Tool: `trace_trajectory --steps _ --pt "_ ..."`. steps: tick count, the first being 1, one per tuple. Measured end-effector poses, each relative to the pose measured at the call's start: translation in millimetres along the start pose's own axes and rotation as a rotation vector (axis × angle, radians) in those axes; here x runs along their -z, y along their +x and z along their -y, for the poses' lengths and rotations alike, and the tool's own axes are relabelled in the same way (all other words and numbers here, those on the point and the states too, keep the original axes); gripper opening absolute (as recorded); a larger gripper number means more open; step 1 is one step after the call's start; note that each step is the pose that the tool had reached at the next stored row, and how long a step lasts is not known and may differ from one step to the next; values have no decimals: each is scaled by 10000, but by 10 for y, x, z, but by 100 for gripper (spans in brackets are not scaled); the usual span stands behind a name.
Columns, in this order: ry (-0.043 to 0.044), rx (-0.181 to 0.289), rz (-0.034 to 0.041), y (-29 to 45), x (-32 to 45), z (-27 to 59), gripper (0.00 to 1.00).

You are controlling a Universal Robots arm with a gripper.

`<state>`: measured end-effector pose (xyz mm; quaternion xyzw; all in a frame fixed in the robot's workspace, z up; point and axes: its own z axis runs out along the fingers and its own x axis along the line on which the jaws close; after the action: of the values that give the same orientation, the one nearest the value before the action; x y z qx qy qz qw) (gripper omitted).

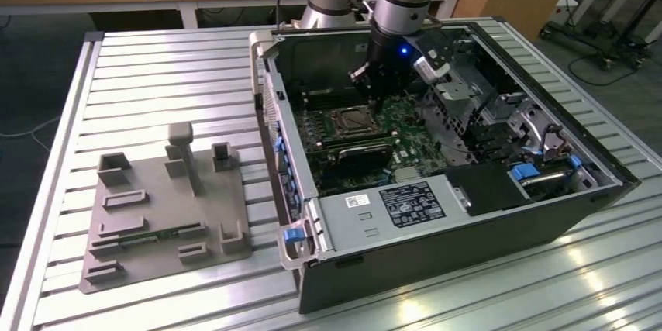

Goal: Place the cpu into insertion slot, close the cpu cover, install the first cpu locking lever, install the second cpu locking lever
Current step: 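Install the second cpu locking lever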

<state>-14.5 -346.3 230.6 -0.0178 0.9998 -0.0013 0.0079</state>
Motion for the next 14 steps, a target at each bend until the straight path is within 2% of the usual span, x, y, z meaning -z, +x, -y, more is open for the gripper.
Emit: trace_trajectory --steps 5,14 --pt "-2 1 -18 -2 87 23 11" --pt "-1 -1 -44 4 91 182 11"
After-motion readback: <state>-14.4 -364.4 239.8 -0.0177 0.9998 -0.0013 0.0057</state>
